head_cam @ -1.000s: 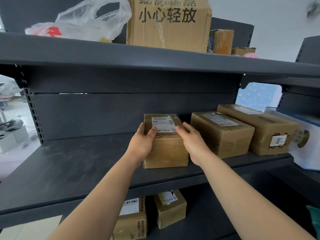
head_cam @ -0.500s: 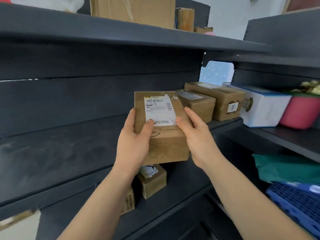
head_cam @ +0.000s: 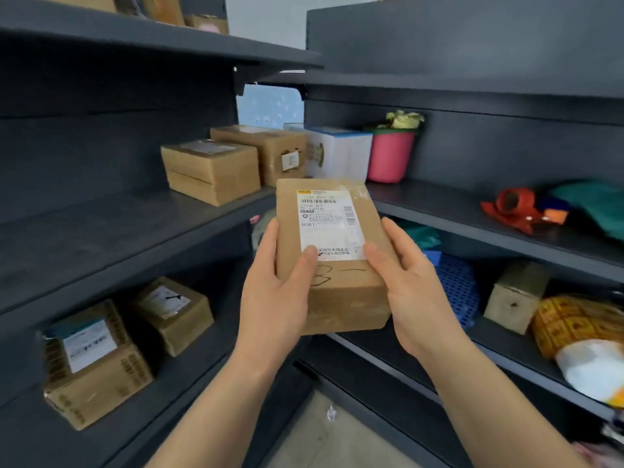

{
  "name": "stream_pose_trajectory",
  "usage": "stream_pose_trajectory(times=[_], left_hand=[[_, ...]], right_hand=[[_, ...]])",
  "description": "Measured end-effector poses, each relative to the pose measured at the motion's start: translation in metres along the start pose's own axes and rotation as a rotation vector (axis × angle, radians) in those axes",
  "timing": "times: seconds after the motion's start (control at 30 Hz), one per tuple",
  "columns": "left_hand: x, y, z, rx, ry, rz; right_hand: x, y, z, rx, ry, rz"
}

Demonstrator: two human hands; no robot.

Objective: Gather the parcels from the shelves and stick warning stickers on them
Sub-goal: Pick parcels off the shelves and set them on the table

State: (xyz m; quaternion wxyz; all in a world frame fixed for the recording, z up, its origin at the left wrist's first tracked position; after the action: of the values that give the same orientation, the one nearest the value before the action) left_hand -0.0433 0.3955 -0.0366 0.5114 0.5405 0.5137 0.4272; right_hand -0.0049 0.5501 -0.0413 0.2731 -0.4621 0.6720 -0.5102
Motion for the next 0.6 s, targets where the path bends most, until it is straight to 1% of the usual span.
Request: stream_pose_trajectory(times=[0.2, 0.37, 0.5, 0.6], left_hand=[[0.128, -0.009, 0.073, -0.061, -0.201, 0.016], [0.234, -0.018, 0.144, -0.108, -0.406, 0.023], [0.309, -0.020, 0.202, -0.163, -0.608, 0.060], [0.363, -0.022, 0.242, -0.172, -0.760, 0.064]], right_hand=[[-0.145, -0.018, 0.060, 0.035, 0.228, 0.139], [-0.264, -0.031, 0.124, 0.075, 0.429, 0.225], [-0.345, -0.047, 0.177, 0.081, 0.617, 0.279], [-0.397, -0.061, 0.217, 0.067, 0.762, 0.321]])
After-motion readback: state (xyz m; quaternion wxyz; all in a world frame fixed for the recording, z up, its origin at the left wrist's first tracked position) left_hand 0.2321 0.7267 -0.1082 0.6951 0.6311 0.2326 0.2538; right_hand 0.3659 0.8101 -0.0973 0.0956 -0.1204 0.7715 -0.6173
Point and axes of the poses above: each hand's wrist, its own z-axis away from the middle knuckle, its own x-axis out of the palm, y = z × x, the point moved 3 cm from there along -z, towards the middle knuckle, and after that the axes turned 9 degrees about -x, right-handed, at the moved point
